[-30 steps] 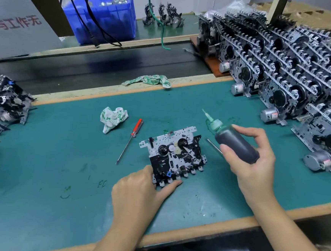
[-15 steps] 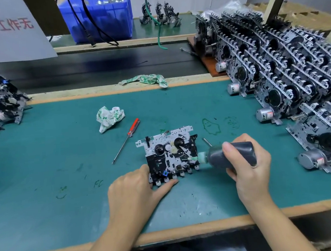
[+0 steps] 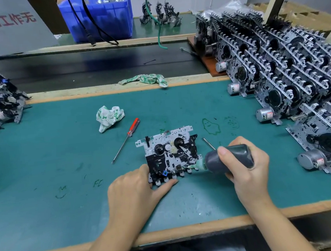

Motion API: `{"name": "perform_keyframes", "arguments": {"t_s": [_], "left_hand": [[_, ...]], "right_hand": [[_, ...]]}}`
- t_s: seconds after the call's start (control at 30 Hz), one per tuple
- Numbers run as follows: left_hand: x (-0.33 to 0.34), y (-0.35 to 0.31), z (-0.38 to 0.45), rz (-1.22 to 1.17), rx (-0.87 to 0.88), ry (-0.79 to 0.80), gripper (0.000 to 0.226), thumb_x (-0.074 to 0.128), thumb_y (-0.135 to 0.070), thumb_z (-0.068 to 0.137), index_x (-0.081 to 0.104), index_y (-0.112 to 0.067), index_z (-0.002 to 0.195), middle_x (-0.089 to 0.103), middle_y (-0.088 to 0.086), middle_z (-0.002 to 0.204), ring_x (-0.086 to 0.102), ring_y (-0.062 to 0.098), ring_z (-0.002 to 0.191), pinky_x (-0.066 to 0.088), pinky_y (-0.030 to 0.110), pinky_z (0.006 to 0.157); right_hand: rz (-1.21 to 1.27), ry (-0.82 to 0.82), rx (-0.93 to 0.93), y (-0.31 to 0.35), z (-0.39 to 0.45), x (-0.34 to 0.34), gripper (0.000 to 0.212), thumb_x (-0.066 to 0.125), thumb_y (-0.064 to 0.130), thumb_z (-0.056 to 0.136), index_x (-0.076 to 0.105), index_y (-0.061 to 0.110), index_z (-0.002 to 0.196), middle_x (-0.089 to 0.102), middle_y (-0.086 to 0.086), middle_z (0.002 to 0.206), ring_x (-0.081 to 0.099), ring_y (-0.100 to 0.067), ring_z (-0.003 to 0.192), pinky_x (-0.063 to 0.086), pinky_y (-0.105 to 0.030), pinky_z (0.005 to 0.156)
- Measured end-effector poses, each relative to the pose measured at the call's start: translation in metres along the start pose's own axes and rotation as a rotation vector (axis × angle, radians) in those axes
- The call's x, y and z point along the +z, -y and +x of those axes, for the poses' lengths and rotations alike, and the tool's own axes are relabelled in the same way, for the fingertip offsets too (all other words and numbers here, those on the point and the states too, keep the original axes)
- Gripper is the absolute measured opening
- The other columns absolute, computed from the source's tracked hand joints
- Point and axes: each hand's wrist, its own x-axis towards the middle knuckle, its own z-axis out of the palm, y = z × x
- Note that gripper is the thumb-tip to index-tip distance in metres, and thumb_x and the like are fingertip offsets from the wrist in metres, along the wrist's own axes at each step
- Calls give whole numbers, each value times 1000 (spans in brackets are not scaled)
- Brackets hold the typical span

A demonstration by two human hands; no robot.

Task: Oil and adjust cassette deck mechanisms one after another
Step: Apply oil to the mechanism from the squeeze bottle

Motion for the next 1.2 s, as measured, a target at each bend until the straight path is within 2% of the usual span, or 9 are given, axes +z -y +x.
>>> {"name": "perform_keyframes", "arguments": {"t_s": [0.27,0.47,0.8,0.9,1.0,1.1,1.2], "left_hand": [[0,0,0,-3,-2,2,64,43,-75,65,48,-14,49,44,-3,36,48,23,33,28,23,36],[0,0,0,5,-2,9,63,44,-75,65,51,-14,50,44,-3,36,49,23,33,29,23,36],[-1,0,0,11,-8,17,62,45,-76,64,53,-16,51,46,-4,37,51,23,35,27,24,37],[-1,0,0,14,-11,21,63,44,-76,65,53,-15,51,45,-3,37,50,23,35,28,25,36],[-1,0,0,14,-1,20,64,45,-76,65,50,-15,50,44,-4,36,48,23,33,27,24,35],[-3,1,1,8,3,28,72,50,-84,64,45,-14,47,40,-3,34,45,22,30,21,19,37],[-4,2,2,19,6,5,68,44,-79,66,40,-15,45,36,-2,32,40,22,28,9,15,41]], "right_hand": [[-26,12,-25,0,0,2,38,64,41,70,45,11,58,41,7,50,38,-13,48,31,-24,44],[-25,-12,-24,0,0,2,32,64,41,70,45,19,56,41,8,49,37,-13,47,32,-25,46],[8,0,-25,-1,0,1,35,64,40,70,43,16,56,39,8,49,36,-15,46,30,-26,44],[14,-53,-60,2,1,2,29,63,41,73,47,19,61,44,1,51,40,-20,45,34,-33,41],[167,-200,-71,6,4,2,17,62,37,76,52,24,72,57,6,58,47,-9,40,39,-24,37],[238,-264,-4,2,12,-2,17,69,27,80,54,22,85,64,10,68,55,-6,49,50,-21,49],[154,-152,58,-6,25,-8,22,69,13,83,52,23,92,69,11,74,63,-6,66,52,-19,66]]}}
